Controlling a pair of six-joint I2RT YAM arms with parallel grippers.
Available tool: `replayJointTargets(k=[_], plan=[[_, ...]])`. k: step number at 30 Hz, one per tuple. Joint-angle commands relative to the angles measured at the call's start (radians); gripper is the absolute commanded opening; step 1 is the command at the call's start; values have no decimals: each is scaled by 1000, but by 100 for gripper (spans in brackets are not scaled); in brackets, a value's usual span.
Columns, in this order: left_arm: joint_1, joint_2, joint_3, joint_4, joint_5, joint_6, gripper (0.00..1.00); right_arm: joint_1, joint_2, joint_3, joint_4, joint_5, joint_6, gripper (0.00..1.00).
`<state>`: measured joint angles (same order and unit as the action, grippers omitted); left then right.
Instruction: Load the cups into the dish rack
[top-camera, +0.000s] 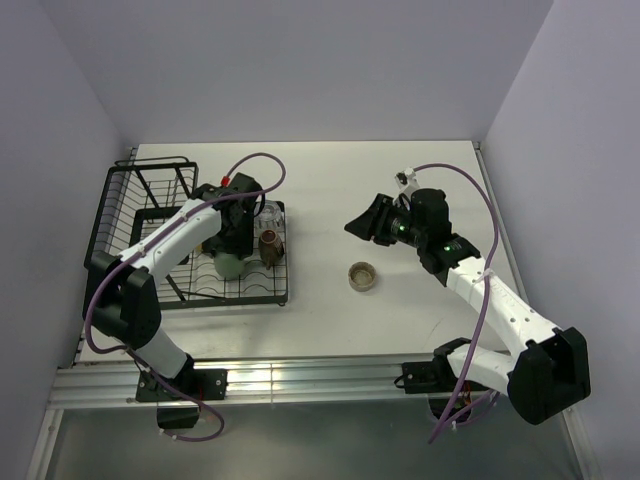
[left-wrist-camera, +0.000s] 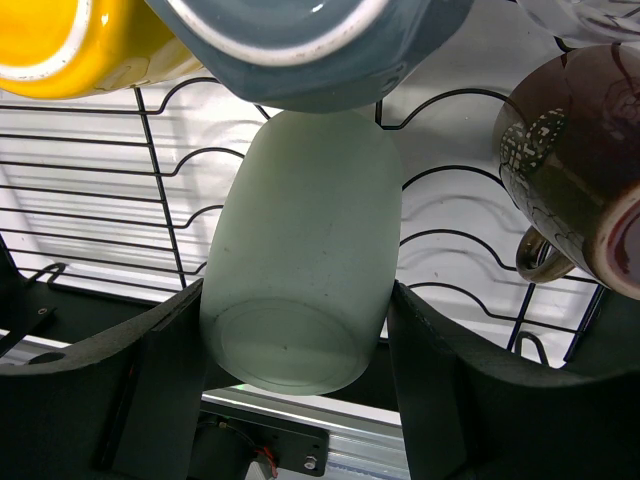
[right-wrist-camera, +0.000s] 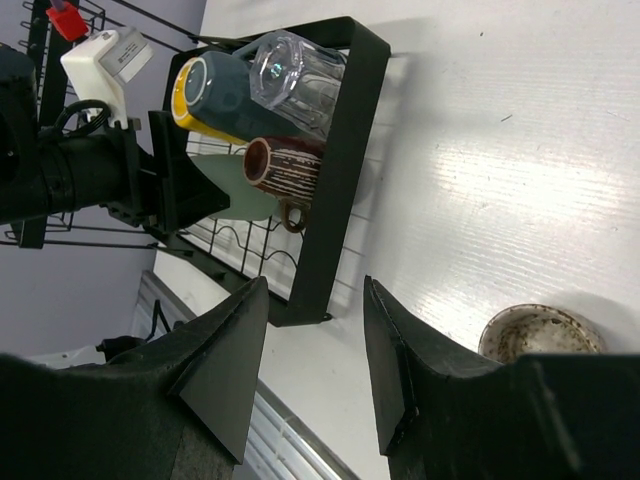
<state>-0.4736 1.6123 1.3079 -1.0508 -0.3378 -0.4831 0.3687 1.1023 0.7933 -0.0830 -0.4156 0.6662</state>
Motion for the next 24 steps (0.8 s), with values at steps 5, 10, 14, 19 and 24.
replayJointTargets(k=[5,10,14,19,24], plan=[[4,-2,16,41,-23,6,70,7,7,24,22,-9,-19,51],[4,-12,1,57,-23,3,73,9,10,27,17,-11,-24,51],[4,-15,-1,58,-32,-3,74,12,13,29,17,-11,-25,50],[6,-20,1,58,-36,-9,75,16,13,30,14,-9,-30,50],[7,-25,1,57,-47,-14,76,22,21,34,12,-9,-33,50]])
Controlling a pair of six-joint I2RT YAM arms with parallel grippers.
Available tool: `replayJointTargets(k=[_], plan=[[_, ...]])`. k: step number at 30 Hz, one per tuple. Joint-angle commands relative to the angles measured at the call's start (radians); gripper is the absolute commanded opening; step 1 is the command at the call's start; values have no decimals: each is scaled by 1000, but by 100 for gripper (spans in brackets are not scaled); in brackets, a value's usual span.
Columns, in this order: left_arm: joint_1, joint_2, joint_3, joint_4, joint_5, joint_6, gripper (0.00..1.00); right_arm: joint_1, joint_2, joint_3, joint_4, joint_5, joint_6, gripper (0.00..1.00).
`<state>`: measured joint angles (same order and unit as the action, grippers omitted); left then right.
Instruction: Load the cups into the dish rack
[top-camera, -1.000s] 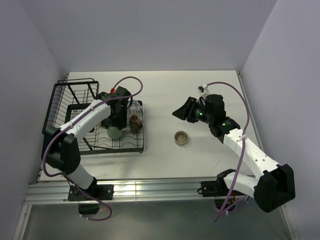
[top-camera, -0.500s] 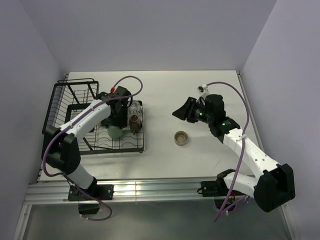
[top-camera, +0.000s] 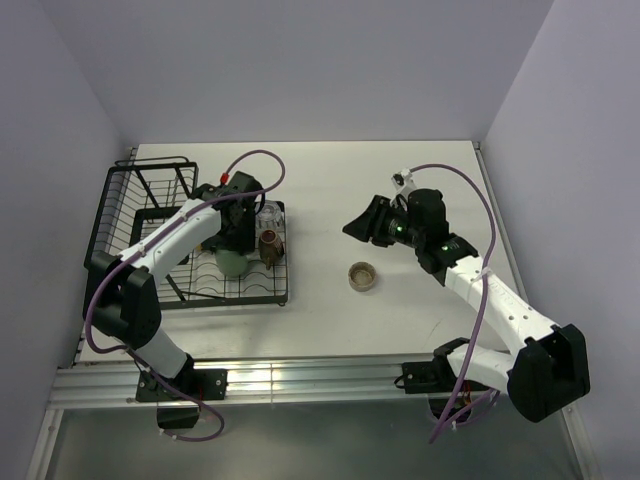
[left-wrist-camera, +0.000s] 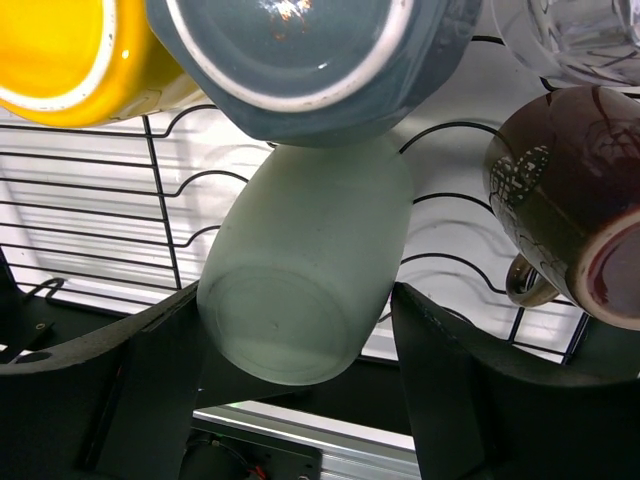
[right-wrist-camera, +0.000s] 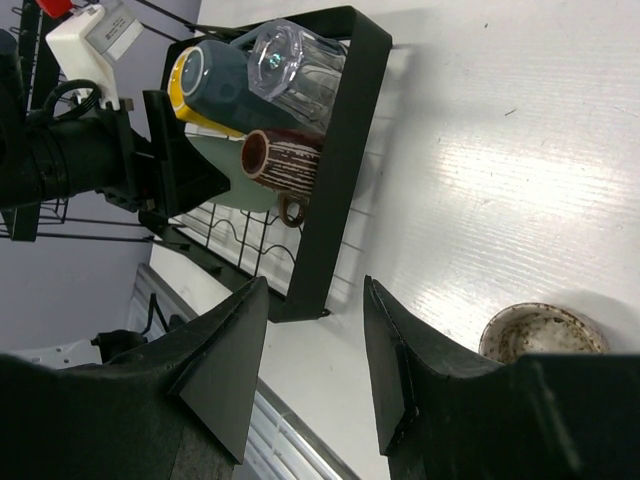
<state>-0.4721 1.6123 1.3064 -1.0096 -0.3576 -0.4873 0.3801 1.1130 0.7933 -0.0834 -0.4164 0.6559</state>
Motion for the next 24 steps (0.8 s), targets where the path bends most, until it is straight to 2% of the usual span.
replayJointTargets(k=[1,24], plan=[[6,-26,1,17,-26,-8,77,11,10,34,13,-9,-22,51],[9,-69,56,-27,-52,-14,77,31,19,67,-21,10,-36,51]])
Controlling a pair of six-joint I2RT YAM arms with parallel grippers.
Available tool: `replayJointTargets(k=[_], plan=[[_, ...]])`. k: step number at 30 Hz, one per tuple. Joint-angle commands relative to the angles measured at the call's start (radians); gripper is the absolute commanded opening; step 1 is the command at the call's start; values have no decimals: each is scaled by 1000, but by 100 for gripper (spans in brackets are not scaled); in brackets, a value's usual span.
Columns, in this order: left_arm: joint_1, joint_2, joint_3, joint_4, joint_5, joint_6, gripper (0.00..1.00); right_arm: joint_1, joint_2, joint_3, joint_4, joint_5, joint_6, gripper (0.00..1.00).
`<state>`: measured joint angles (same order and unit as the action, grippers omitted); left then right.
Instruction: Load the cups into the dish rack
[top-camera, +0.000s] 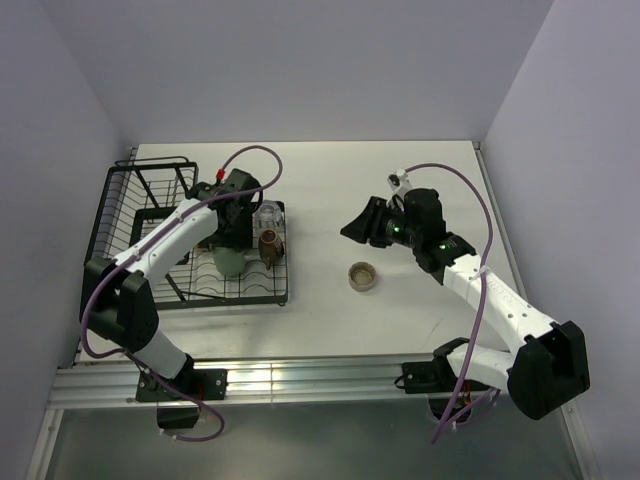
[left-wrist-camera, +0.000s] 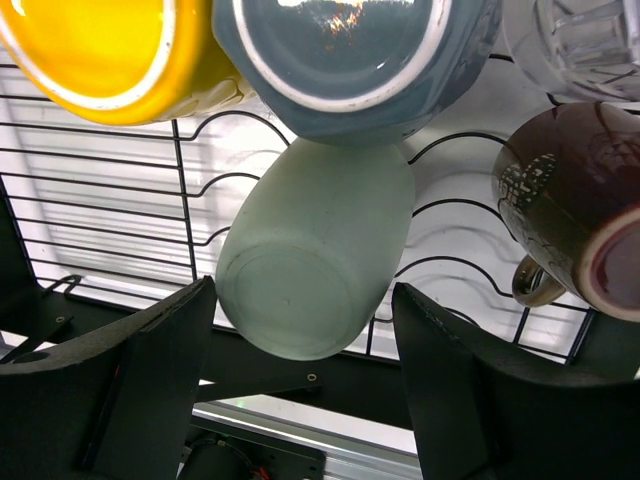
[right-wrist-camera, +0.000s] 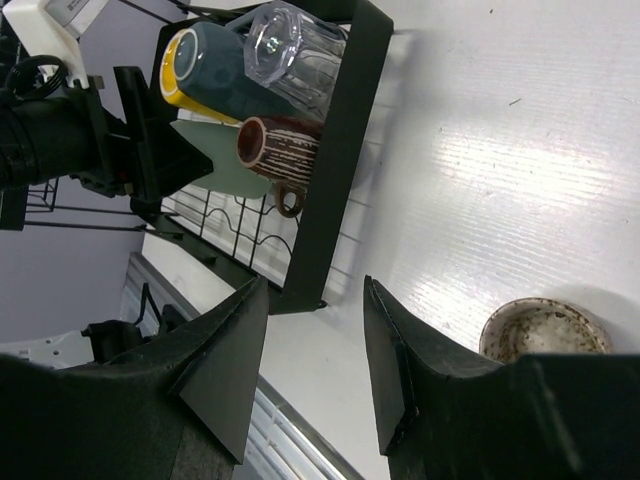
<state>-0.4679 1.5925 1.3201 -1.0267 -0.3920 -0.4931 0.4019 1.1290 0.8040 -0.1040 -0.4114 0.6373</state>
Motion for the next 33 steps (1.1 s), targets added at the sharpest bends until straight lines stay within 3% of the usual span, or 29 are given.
replayJointTargets(k=[1,22,29,33], plan=[[5,-49,41,-10,-18,-6,77,9,5,60,-2,5,-19,51],[-18,-62,126,-38,-36,-1,77,34,-2,93,-60,59,-34,51],[-77,-34,264,-108,-82,-15,77,43,-14,123,-161,163,-60,51],[-138,-23,372,-148,-99,-22,77,66,11,156,-252,314,-64,50]])
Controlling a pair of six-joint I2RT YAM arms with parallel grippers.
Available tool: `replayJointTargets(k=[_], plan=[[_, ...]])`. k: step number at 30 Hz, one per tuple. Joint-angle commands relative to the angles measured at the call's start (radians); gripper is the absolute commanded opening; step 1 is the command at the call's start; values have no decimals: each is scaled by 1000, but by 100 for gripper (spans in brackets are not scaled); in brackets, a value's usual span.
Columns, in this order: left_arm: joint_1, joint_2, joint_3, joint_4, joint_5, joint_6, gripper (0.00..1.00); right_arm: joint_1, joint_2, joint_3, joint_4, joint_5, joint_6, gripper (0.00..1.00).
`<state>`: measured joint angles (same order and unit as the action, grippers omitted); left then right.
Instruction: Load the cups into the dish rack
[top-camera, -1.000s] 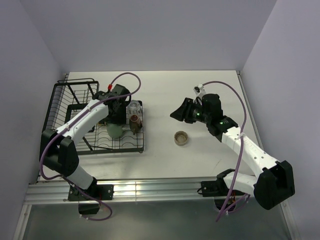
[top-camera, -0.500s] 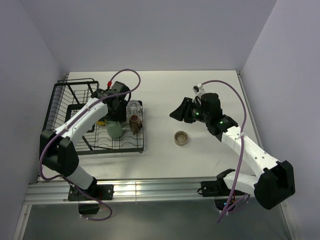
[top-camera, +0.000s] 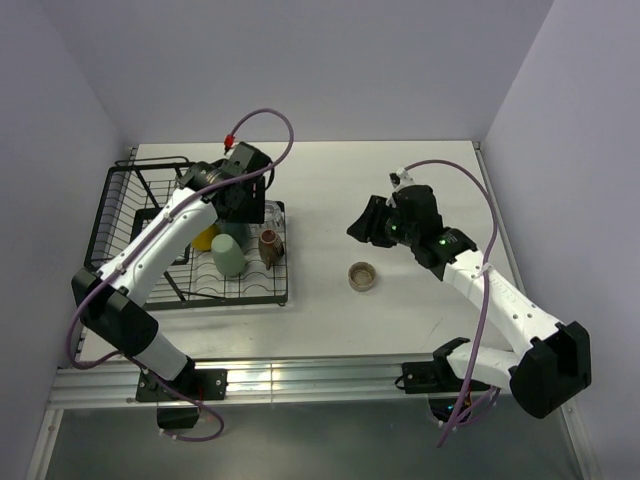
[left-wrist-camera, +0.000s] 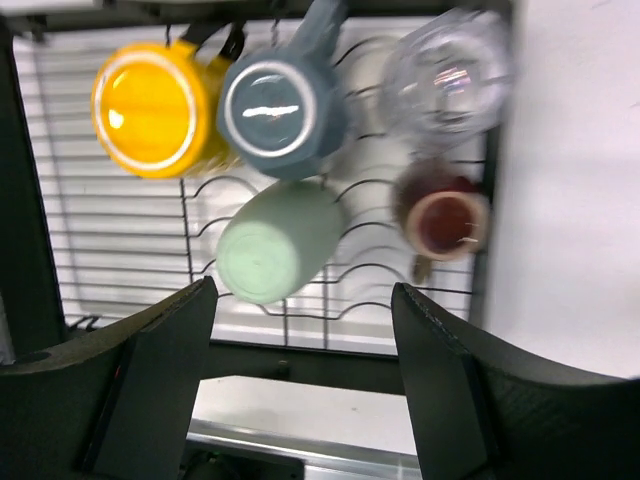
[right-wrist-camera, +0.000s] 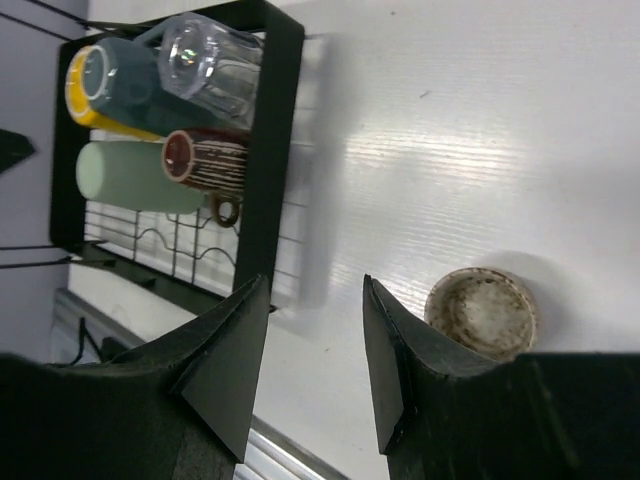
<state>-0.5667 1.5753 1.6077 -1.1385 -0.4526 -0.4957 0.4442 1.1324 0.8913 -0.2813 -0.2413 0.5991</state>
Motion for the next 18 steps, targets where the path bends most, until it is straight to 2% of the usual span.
replayJointTargets(k=[1,3,7,10,18], plan=[[-48,-6,116,-37,-35,-20,77,62,18,78,-119,187,-27,50],[-68,-11,142,-29,-9,-20,76,108,65,103,-174,322,-19,50],[-111,-23,202,11,34,-11,76,215,145,81,-196,442,22,49],[-139,-37,218,26,58,-6,76,244,190,69,-220,517,48,49],[-148,-90,199,72,98,16,76,278,251,32,-216,571,73,48]])
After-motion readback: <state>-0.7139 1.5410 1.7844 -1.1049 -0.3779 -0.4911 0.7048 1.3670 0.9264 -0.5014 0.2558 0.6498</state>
